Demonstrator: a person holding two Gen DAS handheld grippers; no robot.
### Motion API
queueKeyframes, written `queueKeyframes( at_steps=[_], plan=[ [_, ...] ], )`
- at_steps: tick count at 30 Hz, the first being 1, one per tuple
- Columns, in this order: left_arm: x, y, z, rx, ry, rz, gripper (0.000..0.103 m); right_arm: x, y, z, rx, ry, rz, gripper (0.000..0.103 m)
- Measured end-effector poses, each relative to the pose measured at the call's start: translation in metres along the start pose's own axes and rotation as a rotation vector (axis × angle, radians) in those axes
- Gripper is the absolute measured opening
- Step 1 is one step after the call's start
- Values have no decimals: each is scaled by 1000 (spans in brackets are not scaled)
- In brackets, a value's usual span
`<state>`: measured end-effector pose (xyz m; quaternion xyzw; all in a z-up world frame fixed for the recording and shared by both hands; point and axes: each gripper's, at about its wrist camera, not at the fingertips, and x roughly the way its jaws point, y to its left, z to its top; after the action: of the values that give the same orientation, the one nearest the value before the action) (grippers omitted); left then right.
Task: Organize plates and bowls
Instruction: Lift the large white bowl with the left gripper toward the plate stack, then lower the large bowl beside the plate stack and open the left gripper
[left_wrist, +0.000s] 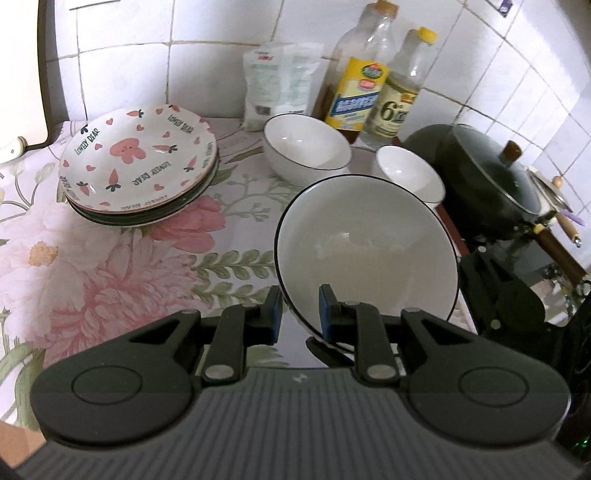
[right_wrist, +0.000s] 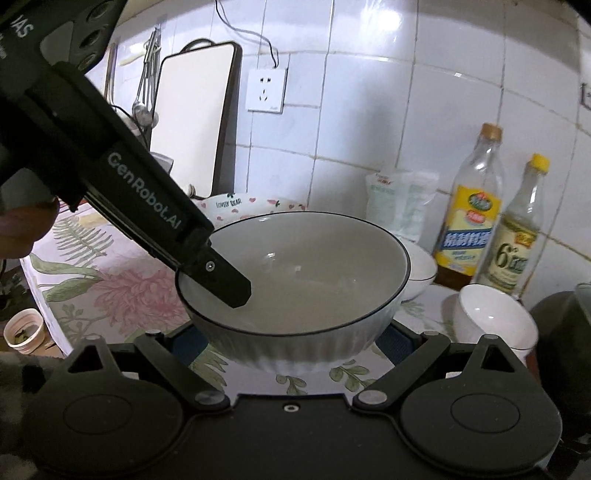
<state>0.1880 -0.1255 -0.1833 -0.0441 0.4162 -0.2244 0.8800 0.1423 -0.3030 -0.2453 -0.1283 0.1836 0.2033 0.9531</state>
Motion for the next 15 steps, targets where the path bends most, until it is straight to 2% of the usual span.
queueKeyframes(
  at_steps=[9,15],
  plan=[
    [40,20,8,8,8,52,19,50,-8,-5,7,42,25,98],
    [63,35,15,-41,32,66,19,77,-13,-10,25,57,55,98]
  ],
)
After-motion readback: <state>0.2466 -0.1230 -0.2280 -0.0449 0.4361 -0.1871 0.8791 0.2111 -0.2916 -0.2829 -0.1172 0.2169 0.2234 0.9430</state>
